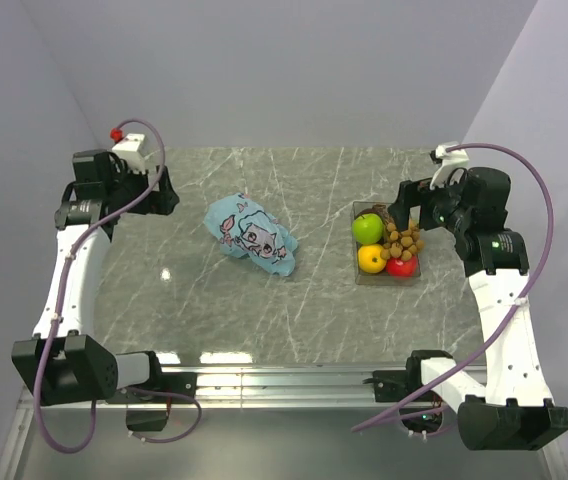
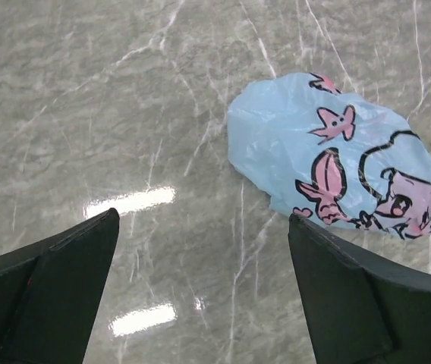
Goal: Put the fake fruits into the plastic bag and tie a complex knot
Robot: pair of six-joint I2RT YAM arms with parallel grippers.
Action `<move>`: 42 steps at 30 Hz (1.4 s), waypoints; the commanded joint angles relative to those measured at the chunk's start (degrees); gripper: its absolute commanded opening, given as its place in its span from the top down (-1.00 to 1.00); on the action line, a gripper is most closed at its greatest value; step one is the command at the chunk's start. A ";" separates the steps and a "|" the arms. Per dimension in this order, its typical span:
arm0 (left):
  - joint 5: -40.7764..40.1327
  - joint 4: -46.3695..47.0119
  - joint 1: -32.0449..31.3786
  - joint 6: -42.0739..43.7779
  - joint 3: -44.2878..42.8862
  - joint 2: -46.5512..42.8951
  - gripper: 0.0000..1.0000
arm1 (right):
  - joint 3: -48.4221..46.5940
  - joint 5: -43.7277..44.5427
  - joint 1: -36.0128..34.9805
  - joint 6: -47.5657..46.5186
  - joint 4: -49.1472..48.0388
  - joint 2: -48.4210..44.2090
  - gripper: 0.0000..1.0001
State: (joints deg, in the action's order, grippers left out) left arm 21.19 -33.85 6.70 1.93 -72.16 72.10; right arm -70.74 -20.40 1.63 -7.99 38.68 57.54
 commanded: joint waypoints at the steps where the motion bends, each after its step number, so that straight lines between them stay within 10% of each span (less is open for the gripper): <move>1: -1.58 2.47 -3.70 5.17 0.18 -2.13 -0.99 | 0.08 -2.62 -0.22 -0.19 0.26 0.38 -1.00; 15: 1.31 16.33 -33.23 44.28 22.83 -11.19 -0.99 | -0.98 -8.51 -5.58 3.15 -0.88 10.30 -0.99; 32: -11.42 30.34 -46.25 54.32 21.80 12.09 -0.99 | -5.64 -9.39 -9.71 7.46 -2.11 21.65 -0.99; 35: -9.68 25.34 -44.85 55.19 20.57 13.86 -0.53 | -5.46 -9.66 -10.33 7.90 -3.17 22.26 -0.98; 39: -2.41 14.80 -41.34 51.69 18.20 10.89 0.99 | -5.29 -10.44 -12.08 10.01 -5.09 23.23 -0.94; 42: 7.27 12.32 -37.29 51.06 20.03 4.21 0.99 | -3.62 -11.93 -14.54 12.72 -8.42 23.93 -0.93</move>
State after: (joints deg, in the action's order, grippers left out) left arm 18.17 -16.21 -33.34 54.30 -50.92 83.53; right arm -73.60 -30.04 -10.79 1.52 35.68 80.90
